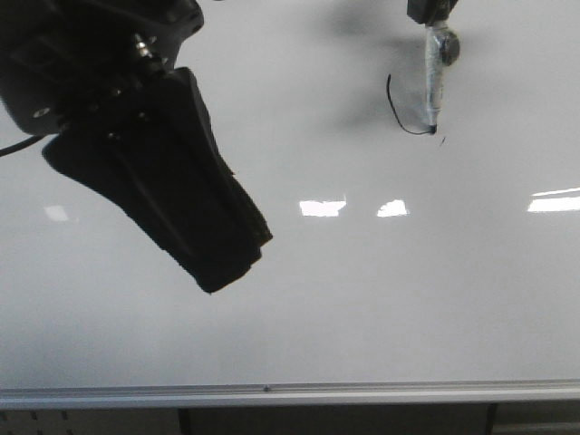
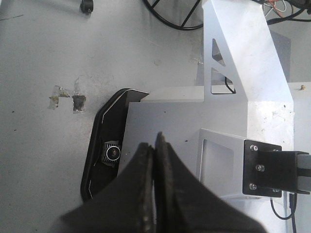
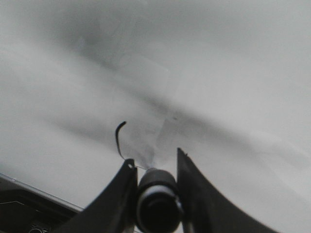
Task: Write number 0 on whiteboard
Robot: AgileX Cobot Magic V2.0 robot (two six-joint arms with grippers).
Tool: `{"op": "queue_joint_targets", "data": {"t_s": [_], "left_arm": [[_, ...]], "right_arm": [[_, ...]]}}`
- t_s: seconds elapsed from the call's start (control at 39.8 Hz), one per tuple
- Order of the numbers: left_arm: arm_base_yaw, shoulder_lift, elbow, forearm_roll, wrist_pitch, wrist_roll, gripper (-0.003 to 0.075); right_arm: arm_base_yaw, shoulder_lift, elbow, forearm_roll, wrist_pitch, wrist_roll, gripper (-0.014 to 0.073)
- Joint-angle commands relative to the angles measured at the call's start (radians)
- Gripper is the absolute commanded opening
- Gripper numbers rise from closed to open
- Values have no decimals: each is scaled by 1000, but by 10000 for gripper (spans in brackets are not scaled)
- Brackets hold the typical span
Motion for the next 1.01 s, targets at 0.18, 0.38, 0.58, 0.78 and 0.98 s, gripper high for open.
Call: {"op": "queue_joint_targets", "data": {"t_s": [0.18, 0.38, 0.58, 0.78, 0.98], "left_arm": [[-6, -41, -31, -57, 10, 1, -20], [-6, -41, -31, -57, 10, 1, -20], [-6, -41, -31, -57, 10, 1, -20], [-6, -41, -31, -57, 10, 1, -20], [-6, -41, -31, -57, 10, 1, -20]], "right_arm": [[-54, -68, -119, -39, -61, 1, -67], [-54, -68, -175, -30, -91, 1, -67], [-53, -68, -184, 11, -137, 1, -67], [-53, -67, -184, 88, -170, 1, -67], [-49, -64, -184, 120, -176, 1, -67]]}}
